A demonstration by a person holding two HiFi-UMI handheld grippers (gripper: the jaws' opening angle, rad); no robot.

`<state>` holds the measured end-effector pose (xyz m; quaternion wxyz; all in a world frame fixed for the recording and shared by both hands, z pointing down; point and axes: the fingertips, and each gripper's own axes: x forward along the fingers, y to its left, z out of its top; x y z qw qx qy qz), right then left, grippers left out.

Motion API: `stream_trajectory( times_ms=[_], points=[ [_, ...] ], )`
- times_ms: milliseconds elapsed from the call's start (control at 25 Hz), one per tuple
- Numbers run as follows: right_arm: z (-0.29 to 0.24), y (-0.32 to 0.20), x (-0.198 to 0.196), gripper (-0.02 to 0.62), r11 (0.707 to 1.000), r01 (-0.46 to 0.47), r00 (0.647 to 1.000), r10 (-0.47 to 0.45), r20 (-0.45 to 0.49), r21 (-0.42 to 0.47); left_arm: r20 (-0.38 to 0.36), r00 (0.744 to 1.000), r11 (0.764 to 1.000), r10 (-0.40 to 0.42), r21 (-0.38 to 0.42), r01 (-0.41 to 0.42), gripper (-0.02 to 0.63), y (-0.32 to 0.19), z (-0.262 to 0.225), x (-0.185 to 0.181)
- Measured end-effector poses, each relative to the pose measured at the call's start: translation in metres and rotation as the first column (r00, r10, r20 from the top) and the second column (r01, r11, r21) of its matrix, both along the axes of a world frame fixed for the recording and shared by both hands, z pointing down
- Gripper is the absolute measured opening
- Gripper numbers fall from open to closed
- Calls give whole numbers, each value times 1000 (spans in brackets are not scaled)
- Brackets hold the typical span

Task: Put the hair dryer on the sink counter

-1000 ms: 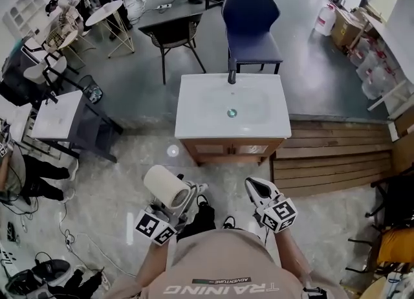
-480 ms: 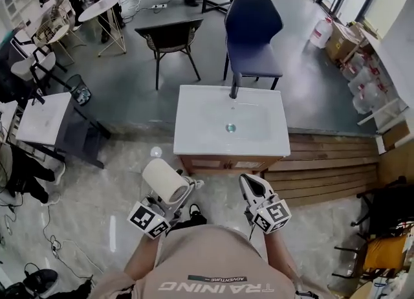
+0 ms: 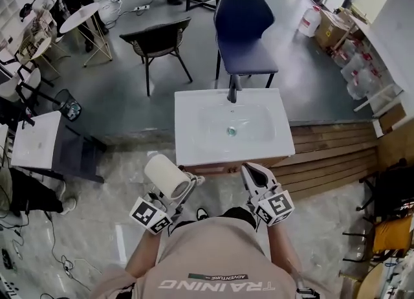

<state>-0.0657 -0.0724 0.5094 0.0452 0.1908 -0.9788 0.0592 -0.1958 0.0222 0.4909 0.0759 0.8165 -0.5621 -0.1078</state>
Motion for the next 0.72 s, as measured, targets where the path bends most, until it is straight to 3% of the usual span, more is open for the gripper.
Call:
stream_trajectory(
  times_ms=[320,720],
  points=[
    [8,-38,-13,6,999,-30,999,29,-12,-25,-6,1000,1000,4,3,-4,210,-36,-6,-27],
    [21,-113,-60,6,996,76,997,-75,11,-55,-1,998,996,-64,-69,64,210,-102,12,-55]
  ],
)
